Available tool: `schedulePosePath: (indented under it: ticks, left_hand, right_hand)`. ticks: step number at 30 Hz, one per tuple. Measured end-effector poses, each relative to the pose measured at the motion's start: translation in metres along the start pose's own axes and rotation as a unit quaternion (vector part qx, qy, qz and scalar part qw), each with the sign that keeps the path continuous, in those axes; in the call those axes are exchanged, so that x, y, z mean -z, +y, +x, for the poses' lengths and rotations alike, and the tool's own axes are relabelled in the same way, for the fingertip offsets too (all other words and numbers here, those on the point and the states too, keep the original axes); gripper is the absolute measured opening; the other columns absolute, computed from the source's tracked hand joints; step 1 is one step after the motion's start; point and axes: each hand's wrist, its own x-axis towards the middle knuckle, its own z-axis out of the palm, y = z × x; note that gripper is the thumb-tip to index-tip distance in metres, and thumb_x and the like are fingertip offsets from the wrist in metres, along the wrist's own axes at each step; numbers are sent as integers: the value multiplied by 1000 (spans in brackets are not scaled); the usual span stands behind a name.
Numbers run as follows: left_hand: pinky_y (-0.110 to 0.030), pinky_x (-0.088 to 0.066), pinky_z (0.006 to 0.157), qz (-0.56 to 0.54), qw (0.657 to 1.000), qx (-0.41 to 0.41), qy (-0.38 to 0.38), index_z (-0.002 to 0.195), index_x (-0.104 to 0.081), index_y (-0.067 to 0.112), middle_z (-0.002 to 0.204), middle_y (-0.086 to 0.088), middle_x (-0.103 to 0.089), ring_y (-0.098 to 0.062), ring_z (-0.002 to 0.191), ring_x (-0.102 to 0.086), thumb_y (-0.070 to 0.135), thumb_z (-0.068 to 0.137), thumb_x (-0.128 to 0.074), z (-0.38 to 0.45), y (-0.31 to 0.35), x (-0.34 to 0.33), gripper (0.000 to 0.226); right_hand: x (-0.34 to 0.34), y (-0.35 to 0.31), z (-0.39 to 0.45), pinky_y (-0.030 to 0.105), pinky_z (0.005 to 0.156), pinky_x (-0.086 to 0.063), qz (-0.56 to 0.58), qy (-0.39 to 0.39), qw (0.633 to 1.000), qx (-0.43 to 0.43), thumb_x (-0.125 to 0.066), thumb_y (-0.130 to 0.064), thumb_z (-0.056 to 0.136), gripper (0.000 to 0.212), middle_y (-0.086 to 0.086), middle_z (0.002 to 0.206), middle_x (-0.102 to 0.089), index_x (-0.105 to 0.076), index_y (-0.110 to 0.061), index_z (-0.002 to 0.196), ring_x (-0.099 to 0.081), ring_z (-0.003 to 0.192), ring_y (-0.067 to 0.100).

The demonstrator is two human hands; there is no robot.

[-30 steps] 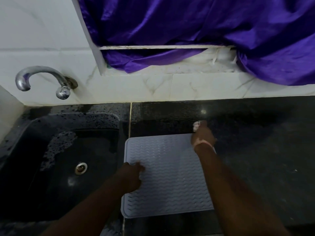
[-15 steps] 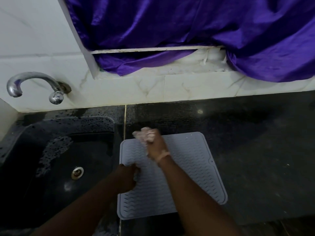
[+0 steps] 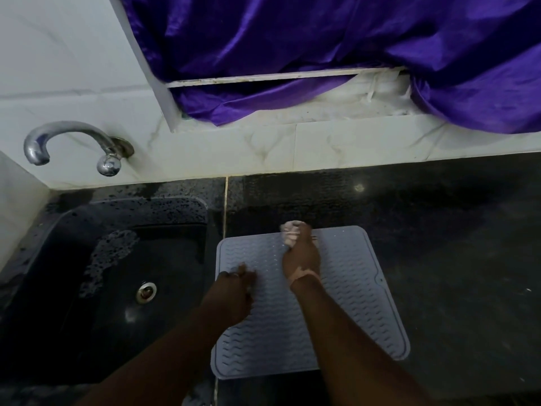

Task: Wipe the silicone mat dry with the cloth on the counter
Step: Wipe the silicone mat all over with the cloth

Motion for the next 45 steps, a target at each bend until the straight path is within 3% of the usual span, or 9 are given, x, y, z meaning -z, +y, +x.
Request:
schedulePosePath:
  ticks: [4, 7, 13, 16, 21, 28, 35, 40, 45]
  left_hand:
    - [-24, -36, 101, 12, 1000, -9, 21, 122, -64, 15, 128, -6, -64, -21, 117, -58, 28, 100, -50, -4, -3, -8, 29]
    - [-24, -32, 107, 9, 999, -28, 25, 136, -56, 18, 145, -5, -53, -21, 129, -52, 29, 100, -49, -4, -6, -7, 38]
    - [-32, -12, 122, -12, 1000, 4, -24, 160, -18, 25, 168, -5, -2, -28, 154, -10, 29, 99, -52, -2, -1, 1, 69]
    - [-32, -11, 122, -3, 999, 4, -36, 160, -16, 25, 168, -5, -1, -28, 153, -11, 30, 100, -50, -3, 0, 3, 69]
    - [-32, -13, 121, 15, 999, -6, -39, 160, -14, 23, 168, -10, -2, -29, 153, -15, 31, 100, -50, -1, -2, 4, 70]
    - [-22, -25, 107, 18, 1000, -14, -20, 135, -55, 16, 135, -2, -59, -20, 126, -52, 30, 97, -51, 0, -6, -1, 40]
    - [-35, -17, 121, 18, 997, -11, -73, 160, -17, 22, 167, -11, -4, -34, 150, -20, 25, 95, -53, 3, -6, 10, 74]
    - [-38, -8, 125, 14, 996, -7, -85, 161, -9, 20, 167, -13, 4, -35, 153, -8, 25, 97, -51, 0, -5, 9, 77]
    - [-40, -11, 124, 15, 996, -9, -85, 161, -9, 20, 167, -13, 2, -36, 152, -8, 28, 97, -51, 1, -6, 9, 77]
  right_hand:
    - [-64, -39, -36, 27, 91, -51, 40, -174, 983, 50, -53, -2, 90, 47, -5, 115, -66, -47, -33, 124, -64, 108, 16]
    - [-48, -48, -21, 35, 102, -50, 112, -227, 966, 46, -56, -3, 95, 36, 3, 124, -66, -55, -16, 129, -63, 116, 21]
    - [88, 6, 38, 3, 88, -40, 97, 79, 992, 28, -51, 10, 94, 33, 14, 121, -66, -57, 8, 126, -65, 112, 21]
    - [106, 31, 39, 14, 97, -37, 79, 154, 984, -48, -48, 8, 92, 45, 16, 131, -61, -42, 2, 137, -59, 120, 28]
    - [28, -2, 11, 42, 95, -53, 34, 79, 994, -64, -46, -5, 96, 50, 15, 122, -66, -34, -9, 144, -65, 109, 31]
    - [-62, -62, -24, 22, 83, -44, 82, -103, 987, -88, -54, -10, 95, 41, 9, 125, -65, -40, -13, 133, -64, 114, 27]
    - [24, -15, -3, 52, 98, -53, 420, -77, 883, -196, -64, -17, 96, 17, 13, 114, -73, -76, -16, 107, -70, 105, 31]
    - [68, 41, -18, 31, 91, -50, -19, 26, 971, -235, -77, -48, 79, 59, 9, 124, -63, -65, -7, 120, -60, 105, 27]
    - [56, 49, -34, 56, 112, -30, -216, -36, 974, -56, -71, -75, 64, 119, 13, 157, -20, -7, -35, 156, -29, 140, 40]
